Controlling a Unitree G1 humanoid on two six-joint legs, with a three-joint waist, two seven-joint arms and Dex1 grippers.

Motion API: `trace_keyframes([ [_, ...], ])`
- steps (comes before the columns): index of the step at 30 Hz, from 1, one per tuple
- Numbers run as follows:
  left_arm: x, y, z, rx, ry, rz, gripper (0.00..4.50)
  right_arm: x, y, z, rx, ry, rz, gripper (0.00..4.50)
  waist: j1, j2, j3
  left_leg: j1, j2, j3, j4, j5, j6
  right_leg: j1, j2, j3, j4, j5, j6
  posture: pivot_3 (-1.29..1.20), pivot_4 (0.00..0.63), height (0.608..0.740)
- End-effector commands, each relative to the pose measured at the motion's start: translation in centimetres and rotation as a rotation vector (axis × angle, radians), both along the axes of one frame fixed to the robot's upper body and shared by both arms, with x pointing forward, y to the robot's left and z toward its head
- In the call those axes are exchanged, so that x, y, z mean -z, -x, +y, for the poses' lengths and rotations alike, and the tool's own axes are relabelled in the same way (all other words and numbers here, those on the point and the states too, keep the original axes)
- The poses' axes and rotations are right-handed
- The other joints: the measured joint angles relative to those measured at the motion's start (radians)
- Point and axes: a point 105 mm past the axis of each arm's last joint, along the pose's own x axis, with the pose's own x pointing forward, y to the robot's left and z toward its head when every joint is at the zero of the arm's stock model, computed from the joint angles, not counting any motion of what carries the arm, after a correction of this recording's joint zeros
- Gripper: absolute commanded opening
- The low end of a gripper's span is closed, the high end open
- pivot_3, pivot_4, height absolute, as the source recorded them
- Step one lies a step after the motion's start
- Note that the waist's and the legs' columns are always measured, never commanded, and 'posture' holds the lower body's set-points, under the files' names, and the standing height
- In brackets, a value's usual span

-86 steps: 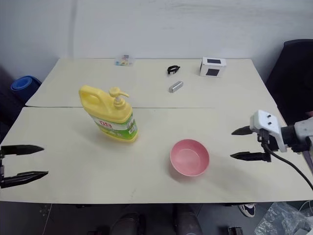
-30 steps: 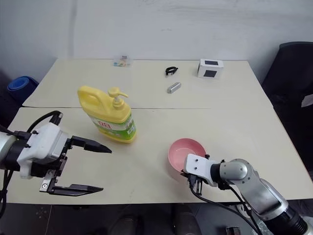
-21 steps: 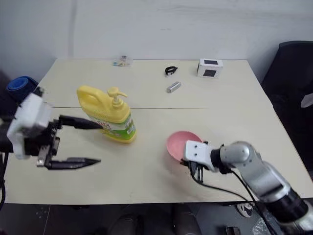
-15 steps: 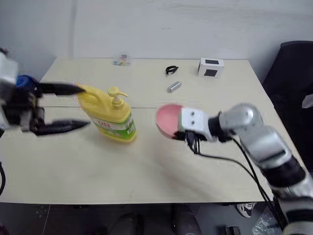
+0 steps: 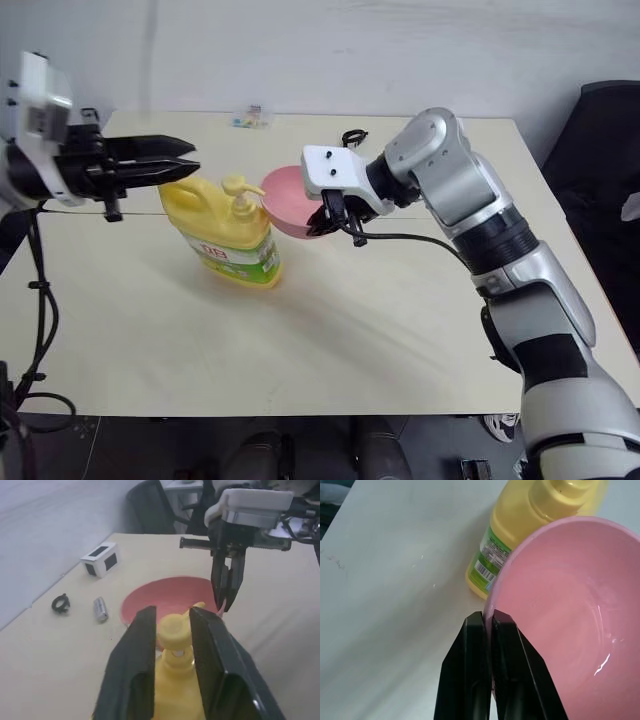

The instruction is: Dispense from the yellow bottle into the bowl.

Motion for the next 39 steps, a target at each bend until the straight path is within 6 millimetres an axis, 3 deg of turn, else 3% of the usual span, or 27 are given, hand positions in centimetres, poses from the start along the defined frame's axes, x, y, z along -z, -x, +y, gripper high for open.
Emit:
trace_keyframes([
  [1,-1.2,0.2,-0.7,0.013,-0.031,-0.082,0.39,-1.6,0.5,0.2,-0.065,0.037,-0.054,0.00,-0.001,0.000,0.000,0.000,0.000,0.000,0.000,0.000,0.001,0.000,-0.001,0.001,0.000,0.000,0.001,0.00,0.150,0.740],
  [14,-0.1,-0.1,-1.1,0.009,-0.097,-0.120,0.39,-3.6,2.1,0.5,-0.129,0.064,-0.052,0.00,-0.002,0.000,0.000,0.002,0.000,-0.001,0.001,-0.001,0.001,-0.001,-0.001,0.004,0.001,0.002,0.002,0.00,0.150,0.740],
  [27,0.7,-1.0,-2.3,0.023,-0.158,-0.150,0.39,-3.5,3.4,0.1,-0.164,0.090,-0.042,0.00,-0.001,0.000,0.000,0.002,0.000,0.000,0.001,-0.001,0.001,-0.001,-0.001,0.005,0.001,0.002,0.003,0.00,0.150,0.740],
  [39,0.0,-2.4,-2.6,-0.020,-0.132,-0.190,0.39,-3.4,4.2,0.0,-0.189,0.102,-0.038,0.00,0.000,0.000,0.000,0.002,0.000,0.000,0.001,-0.001,0.002,-0.001,-0.001,0.005,0.001,0.002,0.003,0.00,0.150,0.740],
])
